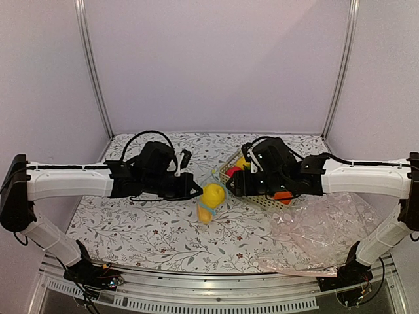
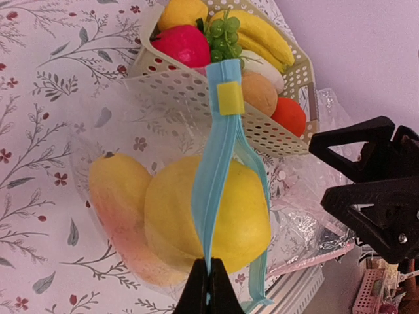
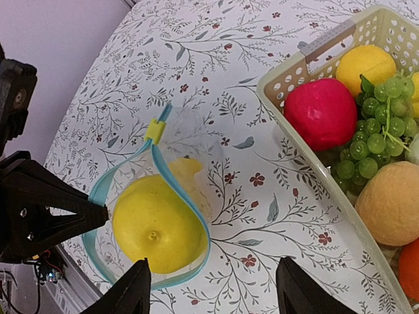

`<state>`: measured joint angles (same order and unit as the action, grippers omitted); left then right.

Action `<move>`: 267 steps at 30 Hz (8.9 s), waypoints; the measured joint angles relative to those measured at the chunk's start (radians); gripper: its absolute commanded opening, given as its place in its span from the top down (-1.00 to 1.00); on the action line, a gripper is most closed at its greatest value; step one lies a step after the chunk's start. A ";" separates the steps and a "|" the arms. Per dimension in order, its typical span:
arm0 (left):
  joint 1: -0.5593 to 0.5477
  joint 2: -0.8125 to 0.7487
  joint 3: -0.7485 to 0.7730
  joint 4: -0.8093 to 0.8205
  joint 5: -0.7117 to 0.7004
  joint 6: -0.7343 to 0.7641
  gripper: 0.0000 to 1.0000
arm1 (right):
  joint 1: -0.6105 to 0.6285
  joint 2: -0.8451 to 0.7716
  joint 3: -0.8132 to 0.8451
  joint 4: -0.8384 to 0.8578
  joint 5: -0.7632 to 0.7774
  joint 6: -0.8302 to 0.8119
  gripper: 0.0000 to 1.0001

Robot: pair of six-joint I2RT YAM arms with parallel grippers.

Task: Place the food in the zip-top bag and seal the zipper
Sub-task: Adjust the zipper food storage bag at the center of the board, then adjust the fake fruit in the zipper food storage bag.

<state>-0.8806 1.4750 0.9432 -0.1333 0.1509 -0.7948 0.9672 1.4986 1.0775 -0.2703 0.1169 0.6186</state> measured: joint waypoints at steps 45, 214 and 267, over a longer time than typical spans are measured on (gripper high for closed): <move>0.000 -0.079 -0.101 0.039 -0.032 -0.037 1.00 | 0.001 0.184 0.025 0.066 -0.138 0.159 0.50; -0.063 0.003 0.023 -0.205 -0.029 0.177 -0.99 | 0.012 0.245 0.207 -0.145 -0.254 0.095 1.00; -0.069 -0.052 -0.027 -0.043 -0.150 0.119 -0.99 | -0.009 0.178 0.039 0.093 -0.446 0.089 1.00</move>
<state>-0.9501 1.4231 0.9161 -0.1764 0.0010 -0.6754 0.9585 1.6764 1.1160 -0.1768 -0.3290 0.7078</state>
